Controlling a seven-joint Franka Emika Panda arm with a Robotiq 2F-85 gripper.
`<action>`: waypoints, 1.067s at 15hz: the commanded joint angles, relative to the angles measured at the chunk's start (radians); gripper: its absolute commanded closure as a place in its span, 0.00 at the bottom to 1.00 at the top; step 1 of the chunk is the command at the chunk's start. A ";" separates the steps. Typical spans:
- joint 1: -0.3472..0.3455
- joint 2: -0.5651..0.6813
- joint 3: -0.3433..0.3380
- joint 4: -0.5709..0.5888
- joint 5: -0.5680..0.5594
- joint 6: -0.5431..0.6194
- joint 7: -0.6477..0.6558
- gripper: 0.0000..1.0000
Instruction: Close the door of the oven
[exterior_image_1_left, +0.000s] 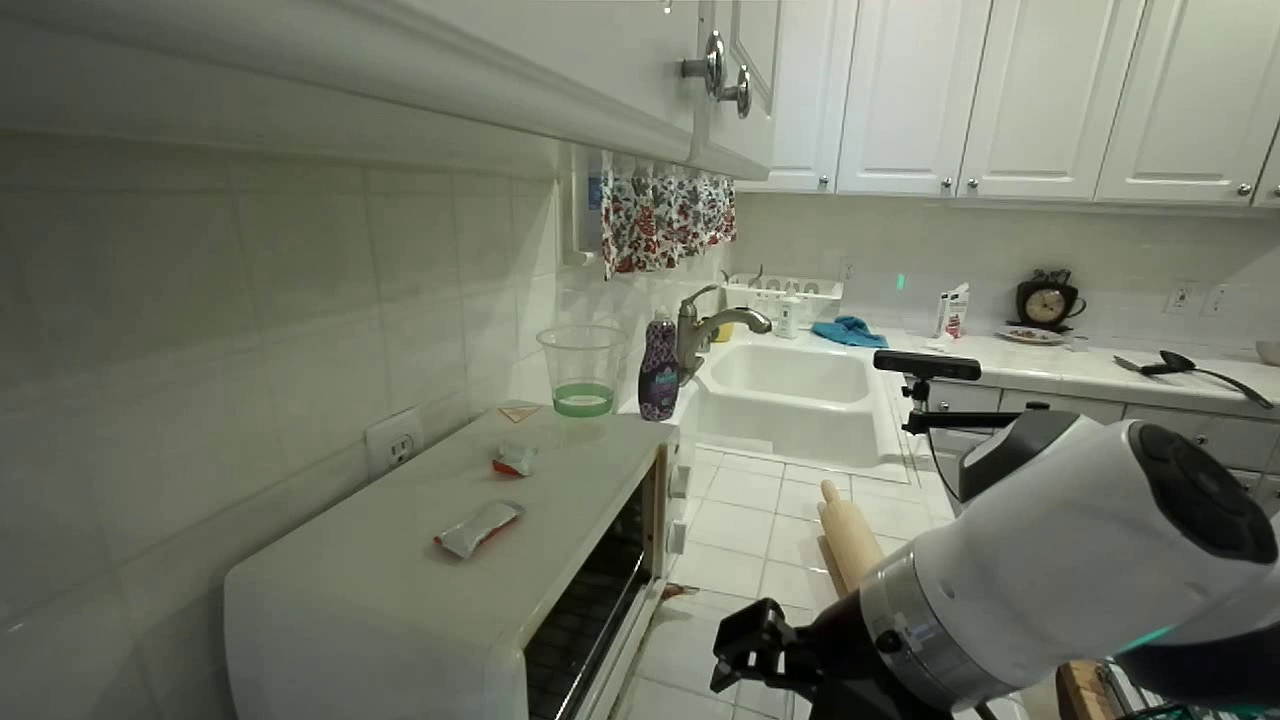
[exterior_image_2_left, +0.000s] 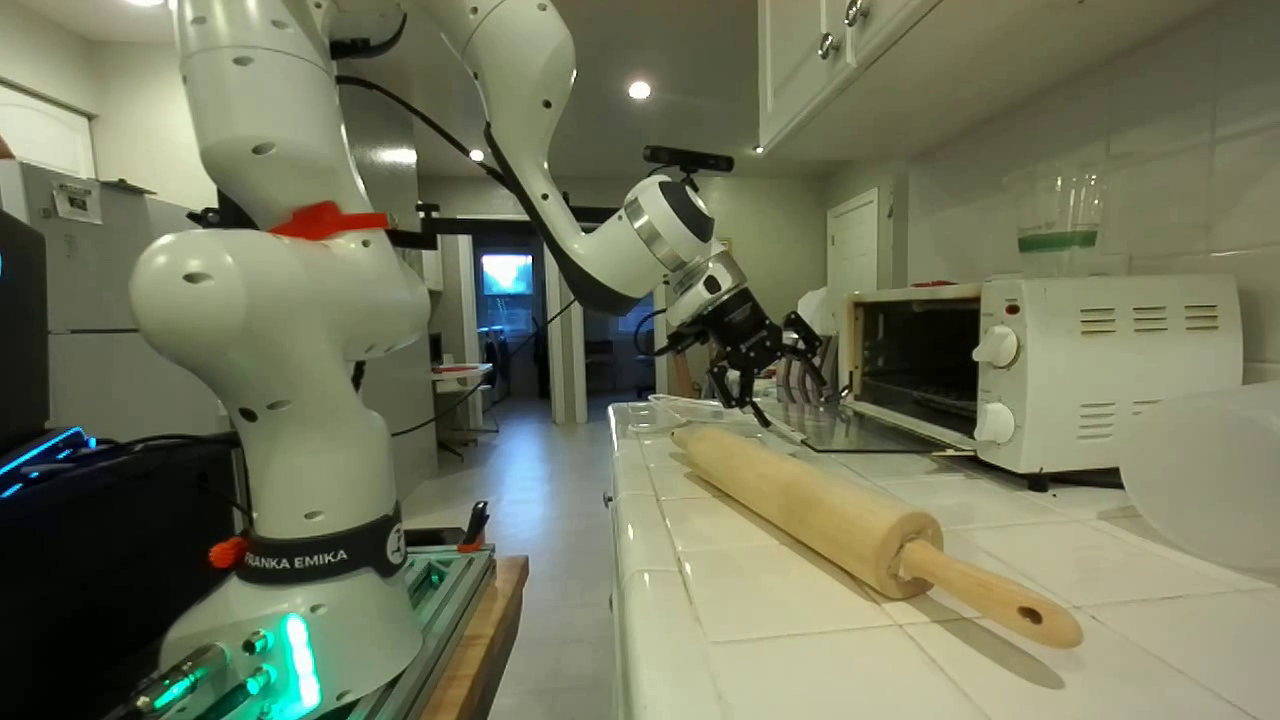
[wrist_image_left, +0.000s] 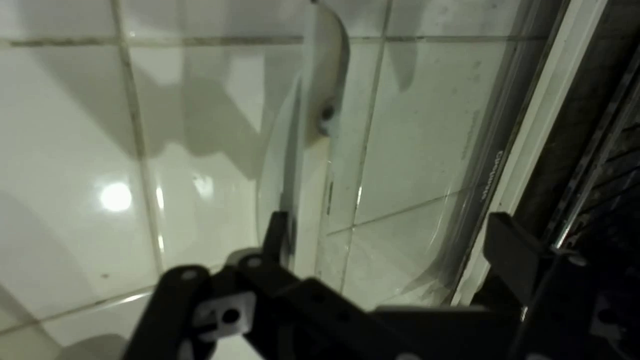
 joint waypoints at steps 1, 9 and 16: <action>-0.042 -0.035 0.042 -0.004 -0.007 -0.003 0.031 0.00; -0.120 -0.103 0.130 -0.009 -0.013 -0.015 0.030 0.00; -0.193 -0.185 0.211 -0.010 -0.023 -0.027 0.031 0.00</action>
